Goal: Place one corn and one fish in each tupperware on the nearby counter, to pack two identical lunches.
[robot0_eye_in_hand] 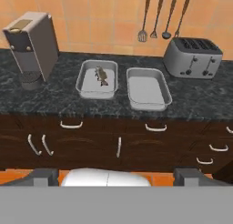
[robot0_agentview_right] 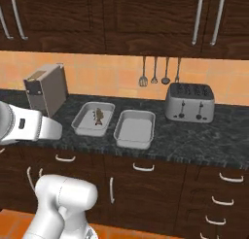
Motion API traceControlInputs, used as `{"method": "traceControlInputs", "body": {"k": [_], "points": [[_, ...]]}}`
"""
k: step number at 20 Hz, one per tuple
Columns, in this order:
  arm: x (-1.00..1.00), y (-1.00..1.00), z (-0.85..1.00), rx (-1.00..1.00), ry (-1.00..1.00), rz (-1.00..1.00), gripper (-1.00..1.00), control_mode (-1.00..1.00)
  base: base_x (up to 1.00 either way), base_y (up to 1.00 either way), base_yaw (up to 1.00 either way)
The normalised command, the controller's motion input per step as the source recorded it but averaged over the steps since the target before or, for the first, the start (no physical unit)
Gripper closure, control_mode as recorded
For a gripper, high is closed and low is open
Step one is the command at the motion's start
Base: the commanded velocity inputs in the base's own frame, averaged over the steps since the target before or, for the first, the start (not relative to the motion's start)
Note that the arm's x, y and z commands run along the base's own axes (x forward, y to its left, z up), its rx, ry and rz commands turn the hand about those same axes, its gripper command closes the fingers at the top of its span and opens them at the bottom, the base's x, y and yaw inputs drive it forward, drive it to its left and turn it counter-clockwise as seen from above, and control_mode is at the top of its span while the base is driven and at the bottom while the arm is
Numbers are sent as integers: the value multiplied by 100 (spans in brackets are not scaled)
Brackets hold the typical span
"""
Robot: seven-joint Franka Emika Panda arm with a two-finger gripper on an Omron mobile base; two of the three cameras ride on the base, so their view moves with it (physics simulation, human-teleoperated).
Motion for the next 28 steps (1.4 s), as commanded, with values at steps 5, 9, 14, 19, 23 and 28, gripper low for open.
{"method": "traceControlInputs", "body": {"k": [5,9,14,19,23,28], "points": [[0,0,0,0,0,0,-100,100,-100,-100,-12],[0,0,0,0,0,0,-100,100,-100,-100,-11],[0,0,0,0,0,0,-100,100,-28,-100,0],[0,0,0,0,0,0,-100,100,36,-97,0],[0,0,0,0,0,0,-100,100,100,-29,10],[0,0,0,0,0,0,-100,100,3,-93,6]]}}
